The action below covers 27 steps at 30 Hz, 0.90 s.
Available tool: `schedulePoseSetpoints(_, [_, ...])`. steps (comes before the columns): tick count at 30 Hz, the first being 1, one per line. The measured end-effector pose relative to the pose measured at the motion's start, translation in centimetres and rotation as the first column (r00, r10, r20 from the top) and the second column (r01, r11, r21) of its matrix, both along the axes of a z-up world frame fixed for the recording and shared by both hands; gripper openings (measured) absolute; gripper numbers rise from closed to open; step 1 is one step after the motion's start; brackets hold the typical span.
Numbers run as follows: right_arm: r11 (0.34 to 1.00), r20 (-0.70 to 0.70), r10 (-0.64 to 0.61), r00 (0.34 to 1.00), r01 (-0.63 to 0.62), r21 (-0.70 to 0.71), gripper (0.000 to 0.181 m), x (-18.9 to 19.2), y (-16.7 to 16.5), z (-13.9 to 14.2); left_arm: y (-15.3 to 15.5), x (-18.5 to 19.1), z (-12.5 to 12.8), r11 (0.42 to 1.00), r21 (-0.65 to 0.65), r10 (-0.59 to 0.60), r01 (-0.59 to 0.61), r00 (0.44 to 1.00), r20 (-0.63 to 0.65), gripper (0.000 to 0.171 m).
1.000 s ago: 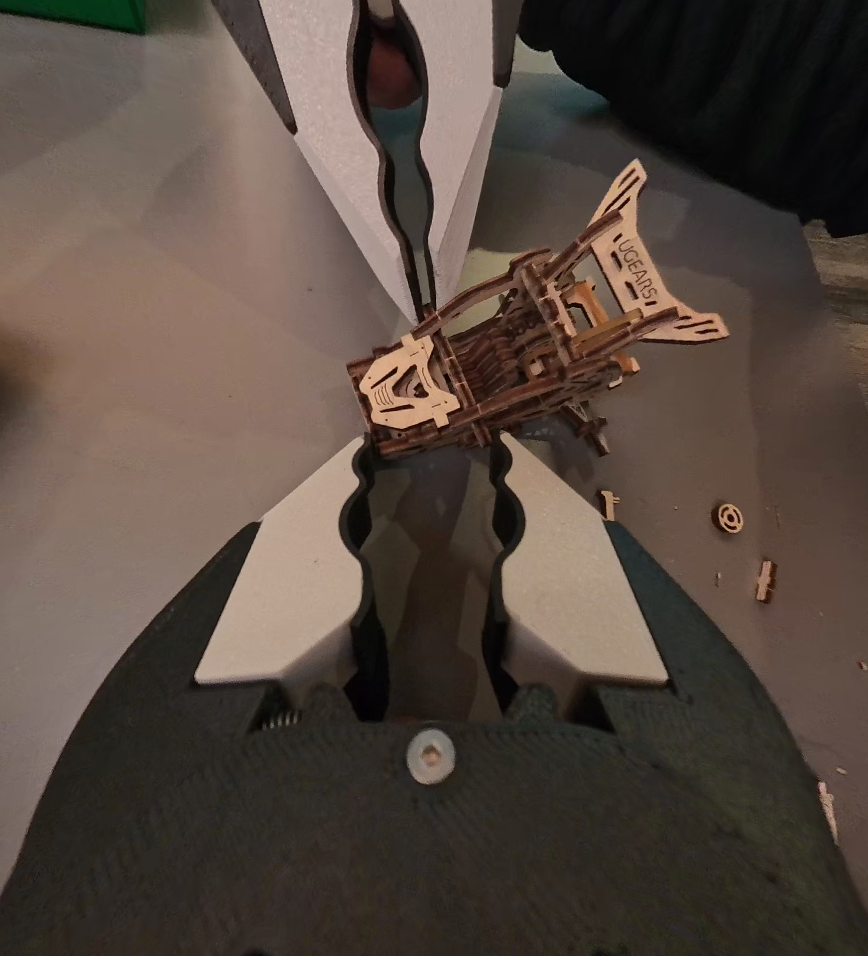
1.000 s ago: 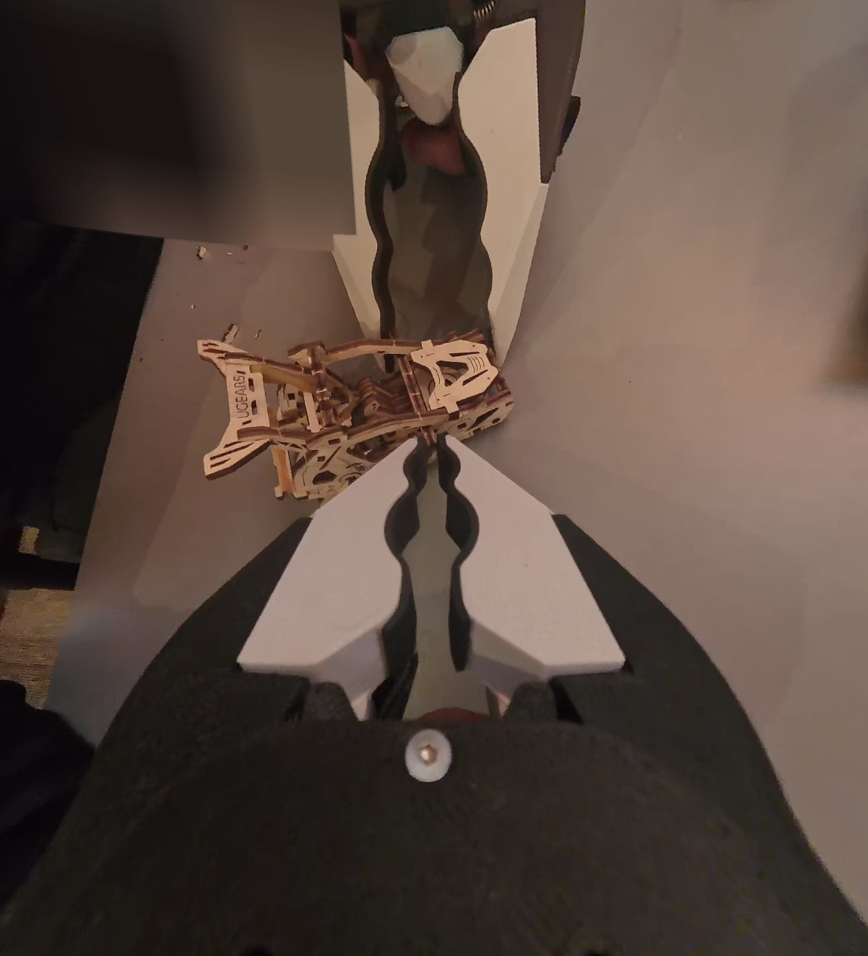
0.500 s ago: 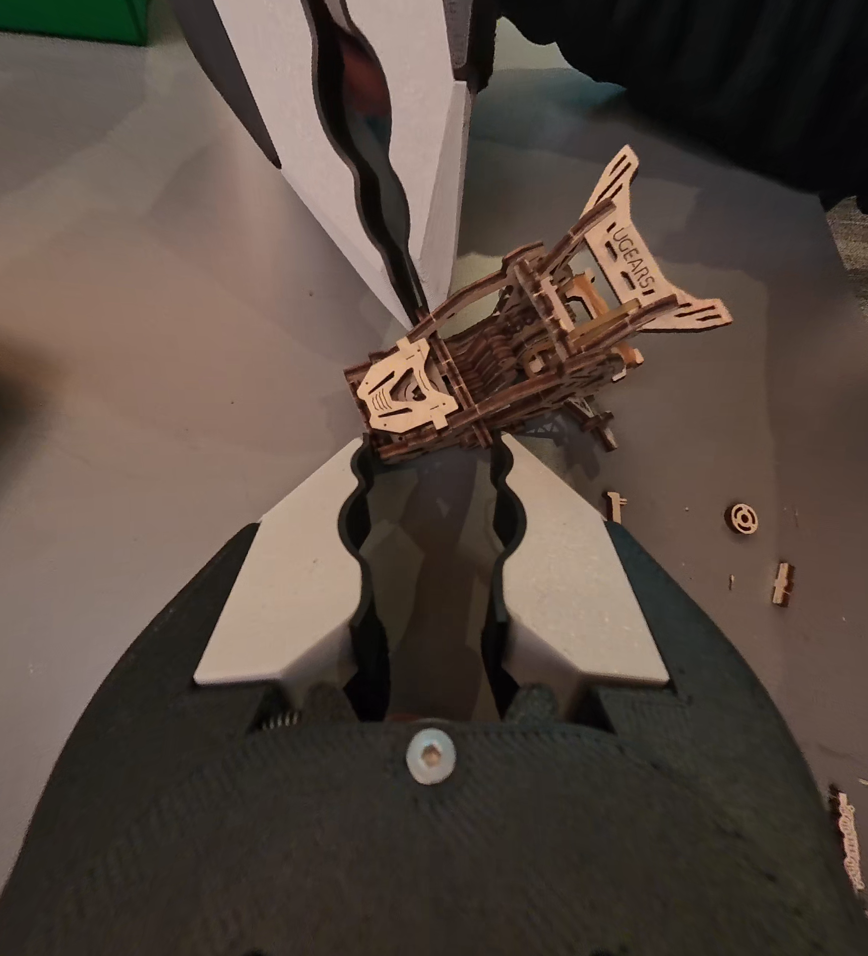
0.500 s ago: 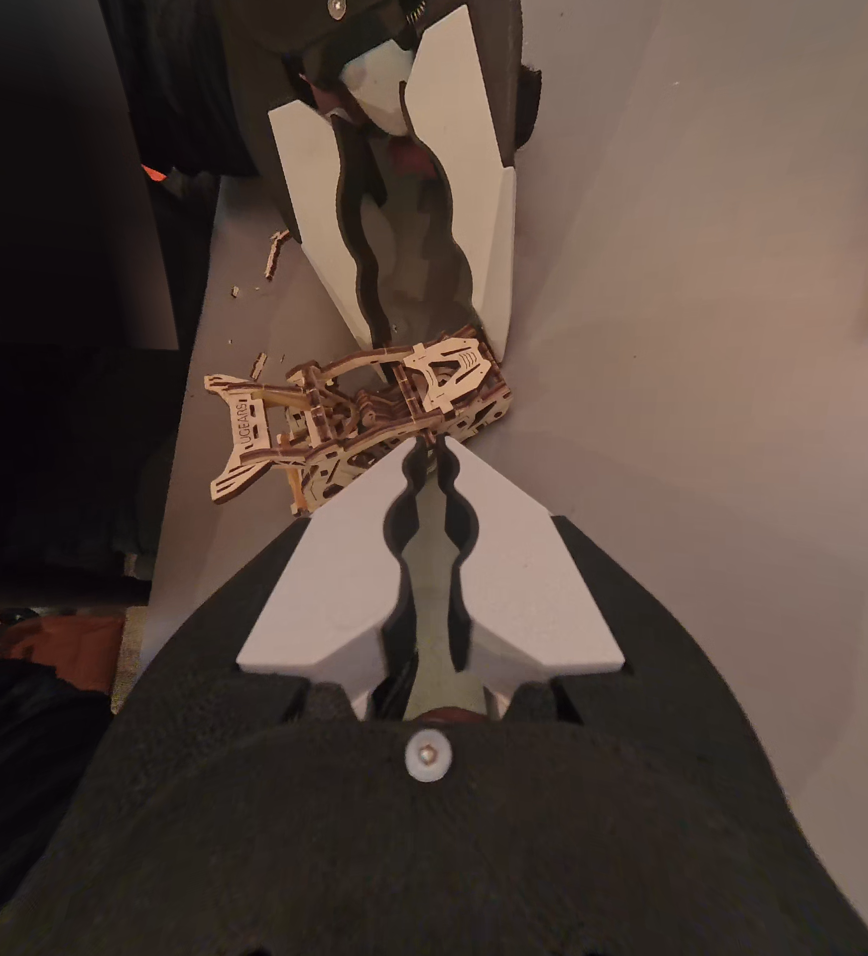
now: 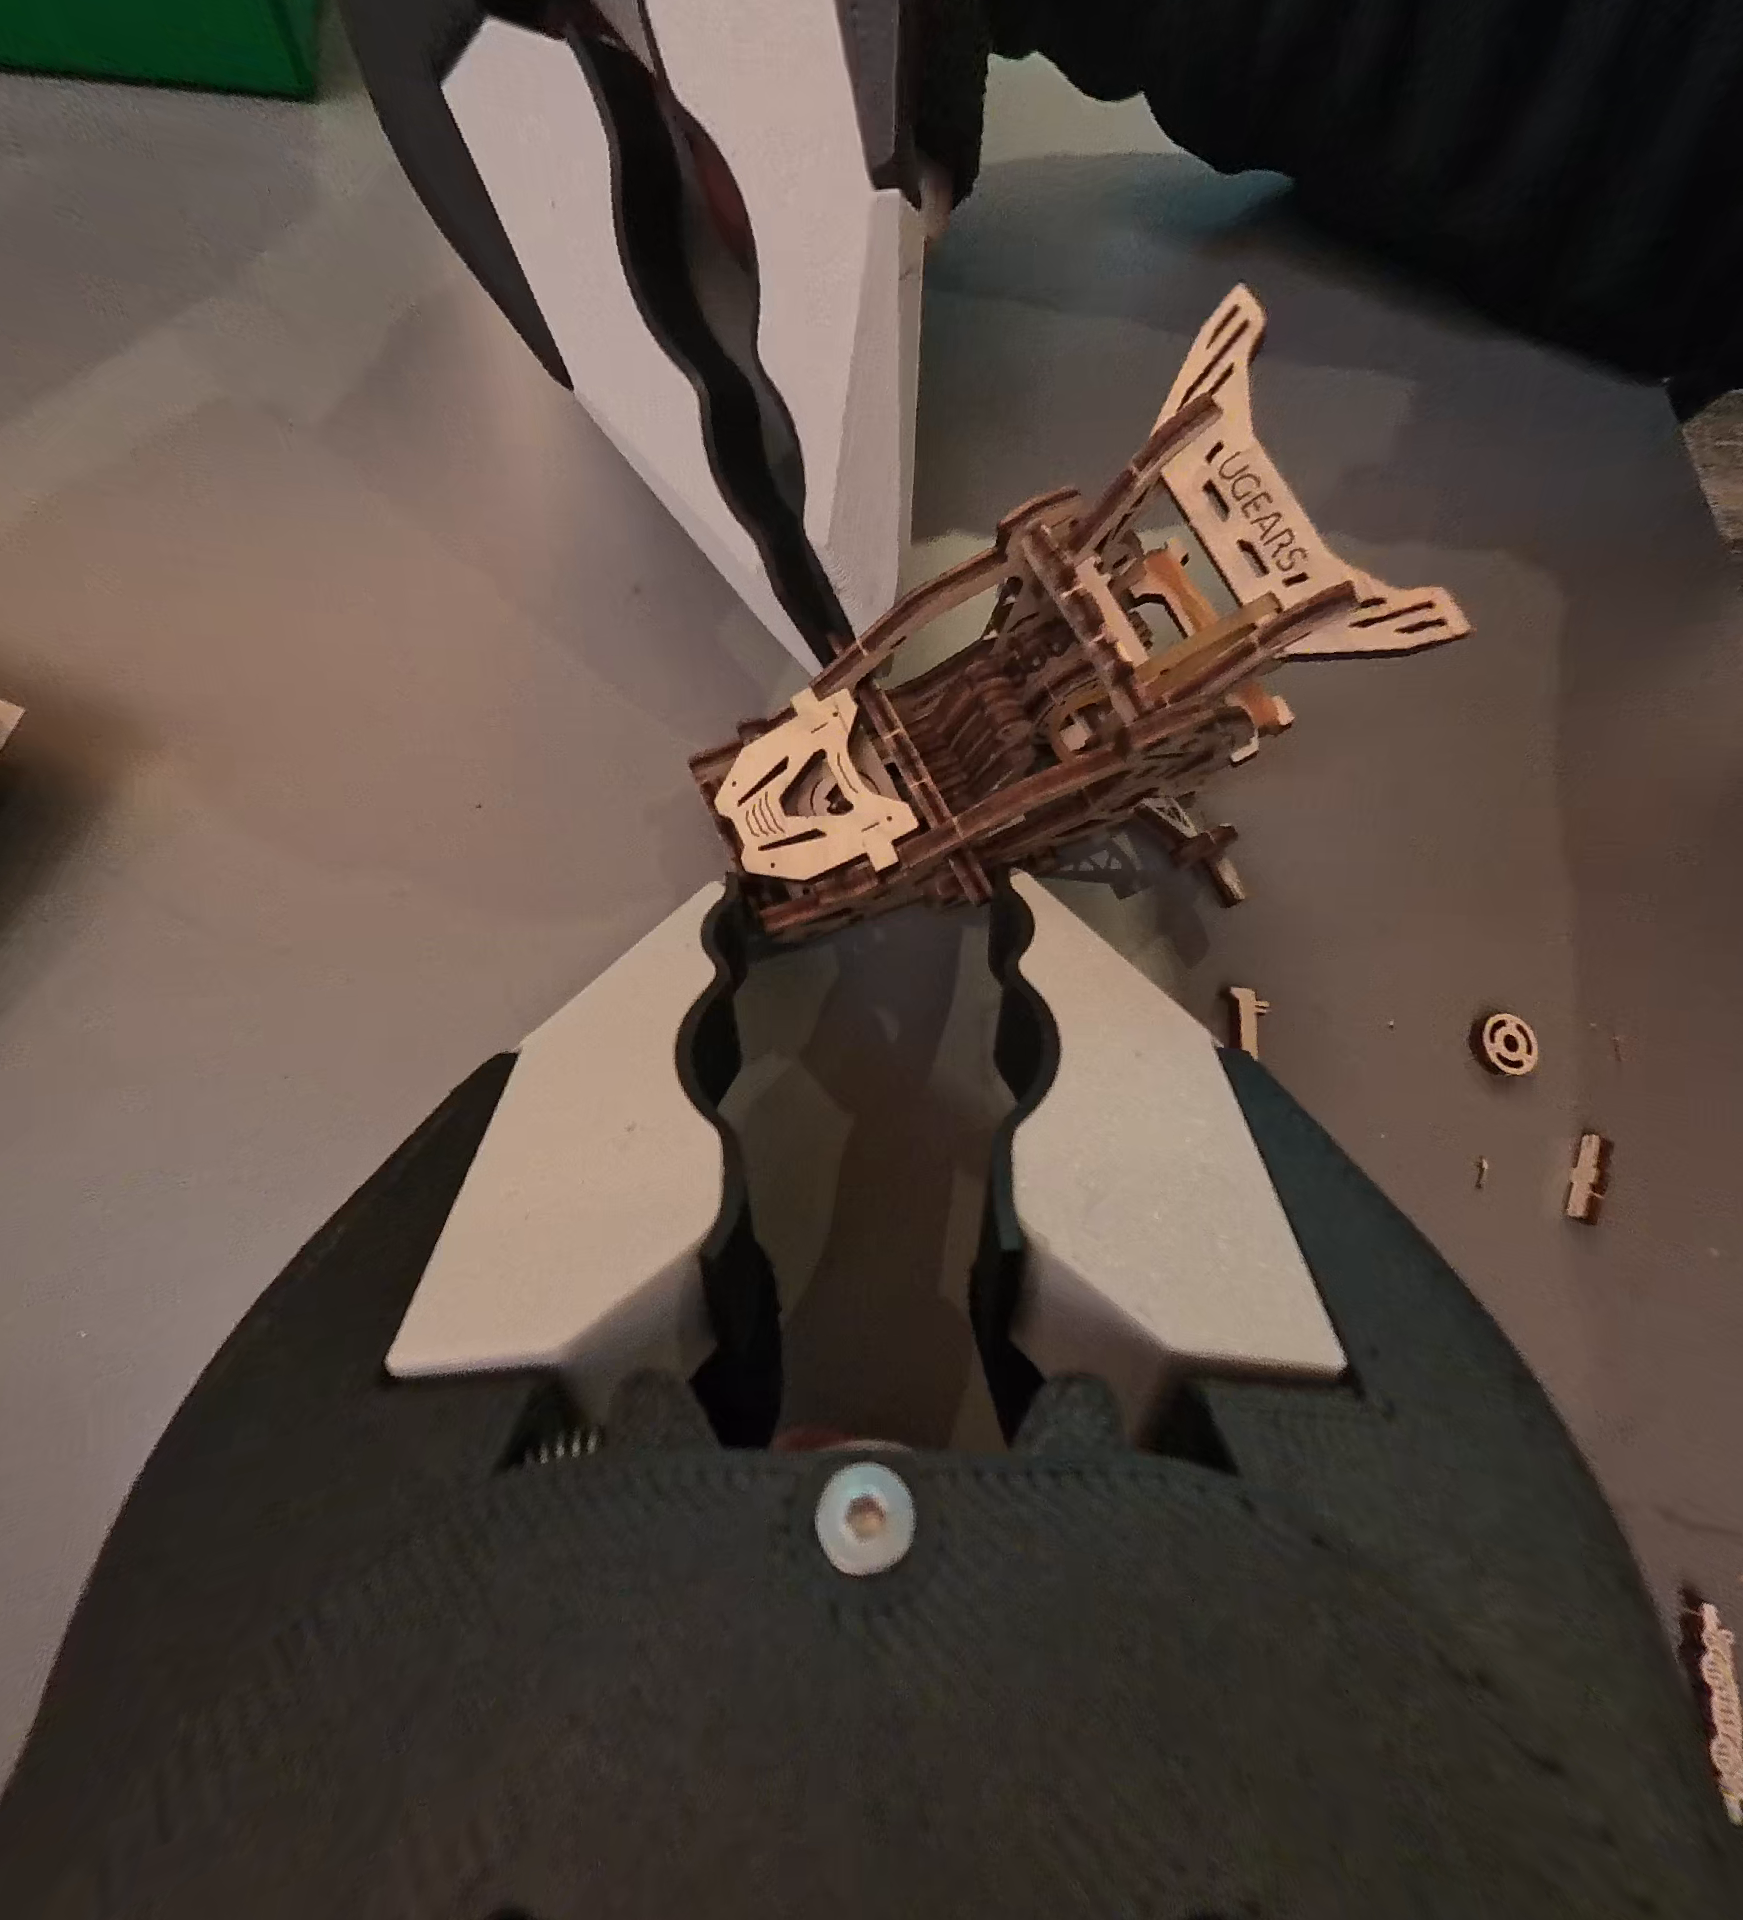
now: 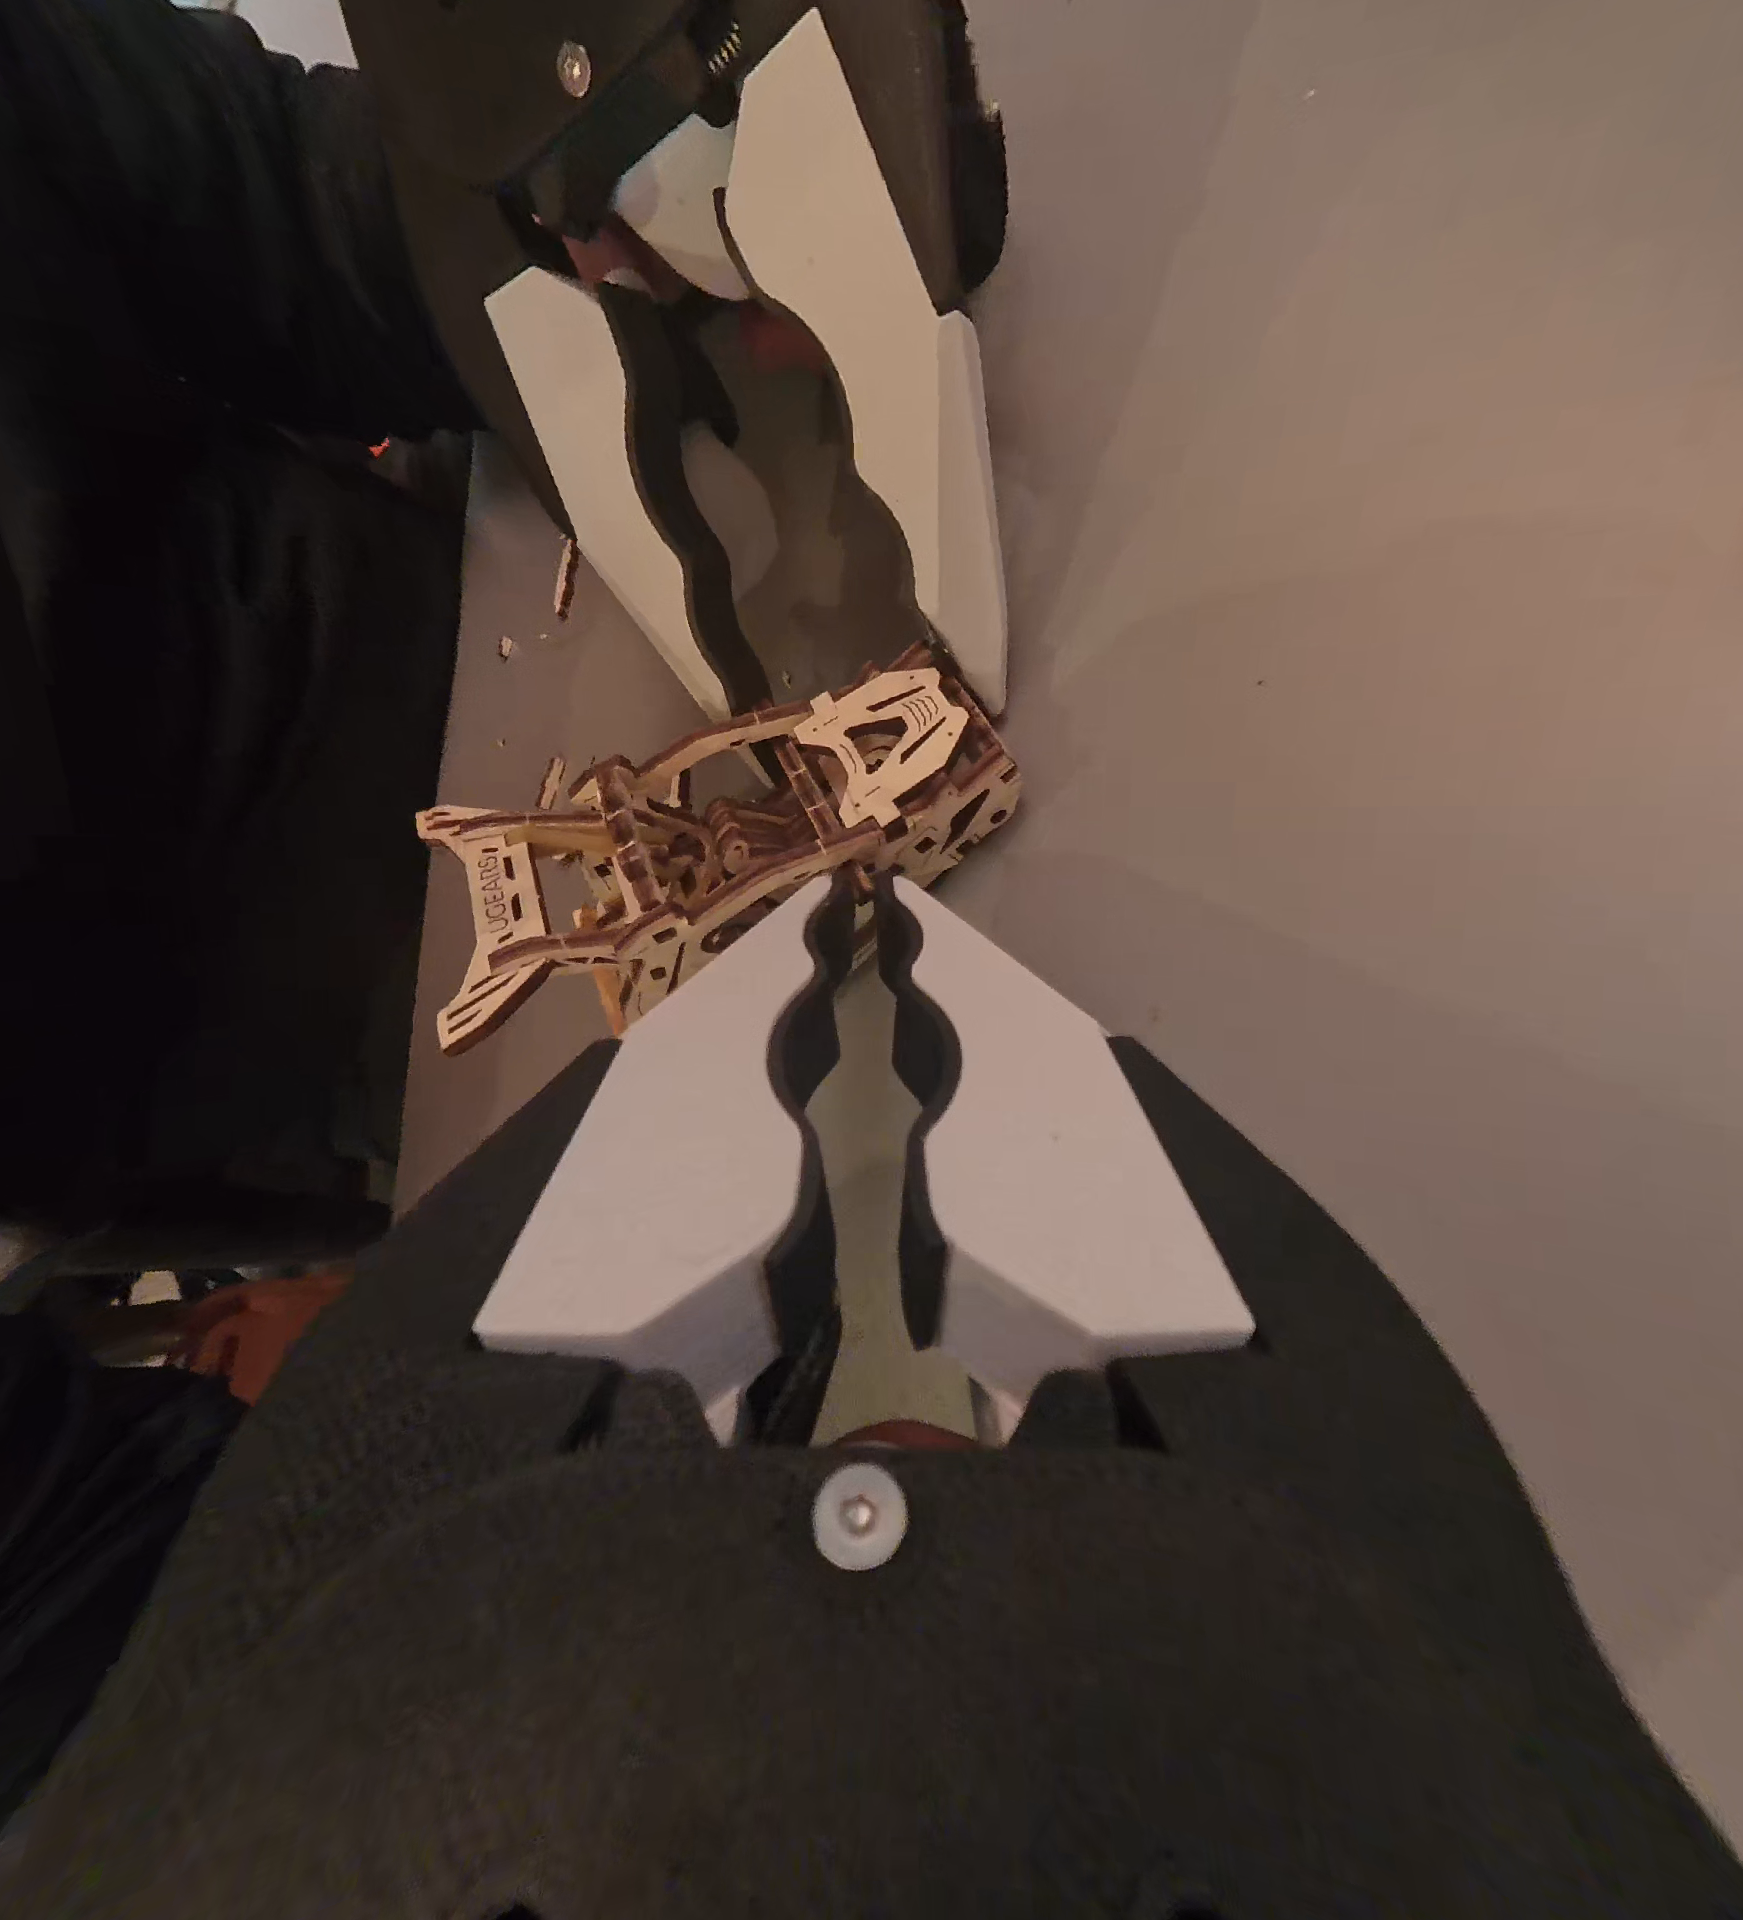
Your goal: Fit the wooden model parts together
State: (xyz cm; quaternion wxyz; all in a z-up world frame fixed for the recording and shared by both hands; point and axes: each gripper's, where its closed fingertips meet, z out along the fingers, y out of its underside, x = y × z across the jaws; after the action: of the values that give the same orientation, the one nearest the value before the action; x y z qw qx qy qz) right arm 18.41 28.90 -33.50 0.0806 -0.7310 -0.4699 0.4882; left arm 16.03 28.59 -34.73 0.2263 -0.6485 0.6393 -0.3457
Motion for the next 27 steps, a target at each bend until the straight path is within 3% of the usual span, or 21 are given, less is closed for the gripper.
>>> schedulePoseSetpoints(13, [0.994, -0.031, 0.025, 0.999, -0.022, 0.109, 0.002, -0.36, 0.01, 0.34, 0.27, -0.23, -0.07, 1.0, -0.003, 0.002, -0.002, 1.0, -0.001, 0.042])
schedulePoseSetpoints(27, [0.996, -0.006, -0.06, 0.998, 0.059, -0.062, 0.002, -0.59, 0.84, 0.06, 0.74, -0.29, -0.07, 0.999, 0.031, 0.034, -0.034, 0.999, -0.004, 0.043])
